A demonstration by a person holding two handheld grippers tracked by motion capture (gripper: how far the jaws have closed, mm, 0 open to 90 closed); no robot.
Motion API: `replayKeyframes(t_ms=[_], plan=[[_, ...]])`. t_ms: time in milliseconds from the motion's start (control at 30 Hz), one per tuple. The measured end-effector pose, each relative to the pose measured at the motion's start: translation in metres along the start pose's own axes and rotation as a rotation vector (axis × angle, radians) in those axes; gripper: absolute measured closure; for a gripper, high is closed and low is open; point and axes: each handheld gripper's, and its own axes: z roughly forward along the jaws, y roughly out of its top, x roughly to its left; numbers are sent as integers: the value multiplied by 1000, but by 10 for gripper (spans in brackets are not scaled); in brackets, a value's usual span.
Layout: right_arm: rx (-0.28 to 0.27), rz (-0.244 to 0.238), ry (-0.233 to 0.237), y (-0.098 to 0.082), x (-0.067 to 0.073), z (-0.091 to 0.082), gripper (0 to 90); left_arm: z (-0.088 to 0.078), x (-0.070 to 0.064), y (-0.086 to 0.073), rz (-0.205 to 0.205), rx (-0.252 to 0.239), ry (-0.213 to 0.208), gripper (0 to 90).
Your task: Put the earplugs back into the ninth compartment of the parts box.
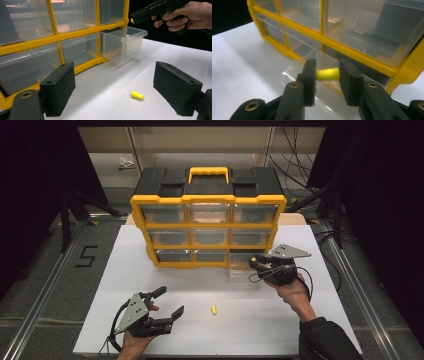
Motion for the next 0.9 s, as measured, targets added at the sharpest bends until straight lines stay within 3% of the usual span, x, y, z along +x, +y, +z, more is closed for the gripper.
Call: replayKeyframes(t_ms=[433, 633, 733, 900], plan=[[31, 32, -31, -7, -11, 3, 669, 0, 0, 0, -1, -1, 1, 174], [45, 64, -55, -7, -16, 2, 516, 0, 0, 0, 0, -1, 0, 173], [20, 83, -47, -4, -14, -1, 458, 0, 0, 0, -2, -2, 1, 174], [-4, 40, -41, 2, -3, -3, 387, 0, 0, 0, 1, -3, 1, 173]])
